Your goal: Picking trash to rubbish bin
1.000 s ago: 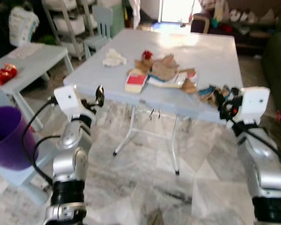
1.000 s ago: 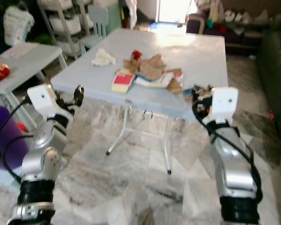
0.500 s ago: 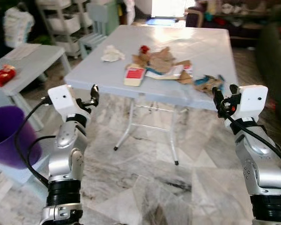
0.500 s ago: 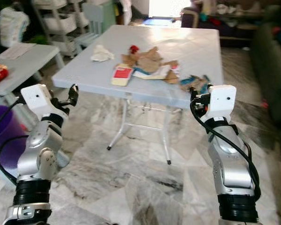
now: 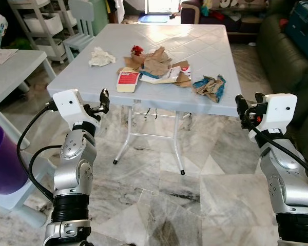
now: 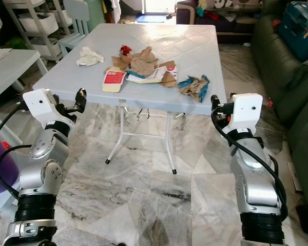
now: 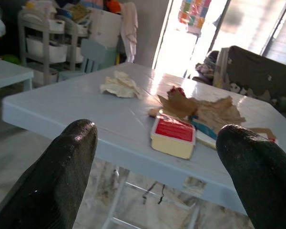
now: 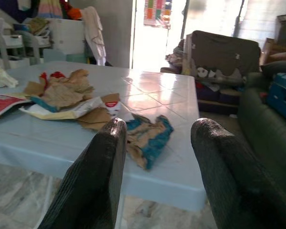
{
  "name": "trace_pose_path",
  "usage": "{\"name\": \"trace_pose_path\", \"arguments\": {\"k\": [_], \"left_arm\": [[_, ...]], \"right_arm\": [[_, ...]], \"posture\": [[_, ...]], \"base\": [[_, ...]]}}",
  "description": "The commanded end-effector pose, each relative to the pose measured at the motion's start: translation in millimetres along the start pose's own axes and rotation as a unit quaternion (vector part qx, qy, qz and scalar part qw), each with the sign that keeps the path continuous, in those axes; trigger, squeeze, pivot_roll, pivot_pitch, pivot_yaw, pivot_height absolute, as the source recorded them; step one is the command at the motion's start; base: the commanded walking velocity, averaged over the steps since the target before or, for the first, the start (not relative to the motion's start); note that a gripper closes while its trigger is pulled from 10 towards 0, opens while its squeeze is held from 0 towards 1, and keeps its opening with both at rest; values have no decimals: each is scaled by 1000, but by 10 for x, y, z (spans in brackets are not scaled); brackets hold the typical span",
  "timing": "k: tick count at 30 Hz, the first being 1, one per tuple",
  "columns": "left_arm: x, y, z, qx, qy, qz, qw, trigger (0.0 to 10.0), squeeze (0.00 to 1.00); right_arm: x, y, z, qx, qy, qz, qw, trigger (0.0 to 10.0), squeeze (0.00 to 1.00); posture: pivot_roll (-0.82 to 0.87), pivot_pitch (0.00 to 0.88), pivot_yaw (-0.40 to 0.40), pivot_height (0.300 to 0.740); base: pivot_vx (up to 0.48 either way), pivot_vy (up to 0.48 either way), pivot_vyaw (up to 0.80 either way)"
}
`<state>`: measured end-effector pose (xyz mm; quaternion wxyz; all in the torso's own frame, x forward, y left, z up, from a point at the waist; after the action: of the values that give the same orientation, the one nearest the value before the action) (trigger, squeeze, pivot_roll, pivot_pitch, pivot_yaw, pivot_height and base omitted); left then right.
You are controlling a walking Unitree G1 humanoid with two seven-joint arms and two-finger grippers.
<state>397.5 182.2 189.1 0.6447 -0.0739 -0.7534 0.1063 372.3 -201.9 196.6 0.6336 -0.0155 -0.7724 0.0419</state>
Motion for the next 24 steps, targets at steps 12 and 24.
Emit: {"name": "trace_pose_path", "arguments": {"k": [12, 24], "left_arm": [[31, 10, 10, -6, -7, -11, 1000, 10000, 0], [-30, -89, 54, -21, -4, -26, 999, 10000, 0]], "right_arm": [[73, 92, -44, 18, -10, 4, 1000, 10000, 0], [95, 207, -54, 38, -19, 8, 999, 10000, 1000]], "posture": [[-47, 55, 10, 740], [-46, 52, 11, 740]], "base": [[475, 0, 0], [480, 0, 0]]}}
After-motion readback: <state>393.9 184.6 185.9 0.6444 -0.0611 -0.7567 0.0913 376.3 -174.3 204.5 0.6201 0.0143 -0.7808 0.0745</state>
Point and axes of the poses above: a point about 5 cm out from each wrist's last joint towards the gripper, its own z axis pointing back from the gripper into the wrist, its own x axis along the axis of the wrist's last joint, y = z × x, the point moved 6 cm from there along -z, pointing out of the wrist towards the gripper
